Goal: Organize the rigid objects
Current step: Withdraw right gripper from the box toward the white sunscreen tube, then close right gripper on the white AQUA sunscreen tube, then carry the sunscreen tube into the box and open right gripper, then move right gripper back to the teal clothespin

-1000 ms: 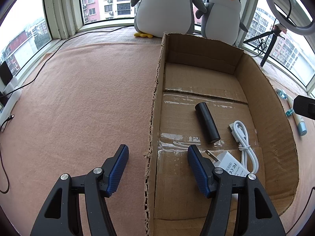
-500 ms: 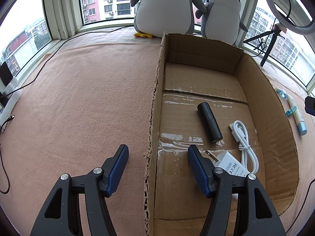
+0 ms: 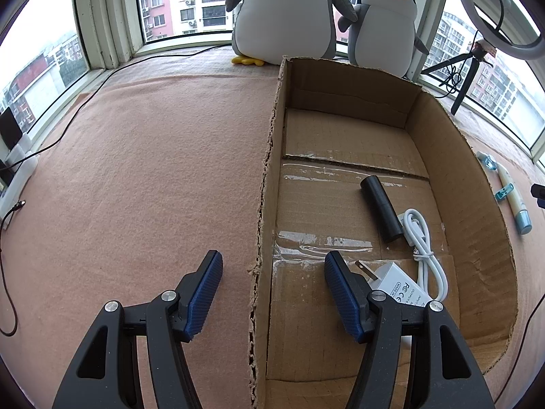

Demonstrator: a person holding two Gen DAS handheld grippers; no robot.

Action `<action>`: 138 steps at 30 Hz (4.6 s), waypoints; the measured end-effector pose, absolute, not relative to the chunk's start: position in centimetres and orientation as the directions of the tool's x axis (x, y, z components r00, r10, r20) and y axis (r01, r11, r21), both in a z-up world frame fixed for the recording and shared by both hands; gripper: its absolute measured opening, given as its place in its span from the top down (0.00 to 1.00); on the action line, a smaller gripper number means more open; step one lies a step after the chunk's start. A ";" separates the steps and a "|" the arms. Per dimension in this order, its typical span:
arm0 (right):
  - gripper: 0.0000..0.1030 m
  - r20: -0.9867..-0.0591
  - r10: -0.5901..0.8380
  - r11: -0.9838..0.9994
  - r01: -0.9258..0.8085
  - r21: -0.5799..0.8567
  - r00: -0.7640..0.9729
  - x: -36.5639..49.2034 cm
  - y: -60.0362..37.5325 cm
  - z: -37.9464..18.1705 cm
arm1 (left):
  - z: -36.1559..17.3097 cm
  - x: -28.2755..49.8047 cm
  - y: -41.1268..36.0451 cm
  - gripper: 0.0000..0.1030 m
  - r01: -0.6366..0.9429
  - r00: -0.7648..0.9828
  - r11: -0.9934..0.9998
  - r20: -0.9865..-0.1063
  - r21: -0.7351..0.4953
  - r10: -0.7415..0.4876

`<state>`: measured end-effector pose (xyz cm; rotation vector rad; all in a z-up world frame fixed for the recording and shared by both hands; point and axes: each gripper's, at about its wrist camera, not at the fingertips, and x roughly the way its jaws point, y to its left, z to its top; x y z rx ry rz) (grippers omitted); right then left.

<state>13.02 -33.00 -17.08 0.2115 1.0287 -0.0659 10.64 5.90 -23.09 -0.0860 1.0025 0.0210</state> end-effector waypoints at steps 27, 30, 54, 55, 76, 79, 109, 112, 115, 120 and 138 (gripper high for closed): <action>0.49 -0.934 -0.057 0.992 0.125 -0.013 0.353 17.4 -35.2 -22.6 | -23.0 10.7 5.9 0.36 -0.062 0.536 0.996 -0.844 -0.064 -0.020; 0.49 -0.935 -0.051 0.993 0.122 -0.008 0.351 17.4 -35.3 -22.7 | -23.0 10.7 5.8 0.36 -0.062 0.536 0.996 -0.844 -0.064 -0.021; 0.57 -0.900 0.115 0.959 0.187 0.211 0.421 13.4 -36.3 -22.4 | -23.0 10.8 5.7 0.35 -0.060 0.534 0.996 -0.845 -0.060 -0.019; 0.57 -0.895 0.122 0.955 0.194 0.223 0.429 12.9 -36.3 -22.2 | -23.0 10.9 5.7 0.35 -0.059 0.534 0.997 -0.845 -0.058 -0.018; 0.57 -0.785 0.318 0.947 -0.137 0.291 0.532 11.0 -22.1 -13.3 | -22.9 11.0 5.5 0.35 -0.058 0.535 0.997 -0.844 -0.056 -0.016; 0.57 -0.781 0.355 0.935 -0.199 0.294 0.513 11.4 -18.7 -13.1 | -22.9 11.0 5.5 0.35 -0.059 0.535 0.997 -0.844 -0.058 -0.017; 0.57 -0.818 0.378 0.913 -0.318 0.254 0.433 11.9 -9.5 -15.8 | -22.9 10.9 5.8 0.35 -0.061 0.537 0.996 -0.843 -0.065 -0.022; 0.56 -0.816 0.380 0.913 -0.320 0.255 0.436 11.8 -9.5 -15.6 | -22.9 10.9 5.8 0.35 -0.062 0.538 0.996 -0.843 -0.066 -0.023; 0.56 -0.812 0.385 0.912 -0.314 0.263 0.438 11.7 -9.7 -15.5 | -22.9 10.9 5.8 0.35 -0.061 0.538 0.996 -0.843 -0.067 -0.023; 0.56 -0.800 0.385 0.916 -0.294 0.272 0.460 11.4 -10.8 -14.8 | -22.9 10.9 5.8 0.35 -0.060 0.538 0.996 -0.843 -0.063 -0.021; 0.55 -0.788 0.321 0.944 -0.112 0.309 0.526 11.6 -19.0 -13.9 | -22.9 10.8 5.8 0.35 -0.059 0.539 0.996 -0.842 -0.060 -0.019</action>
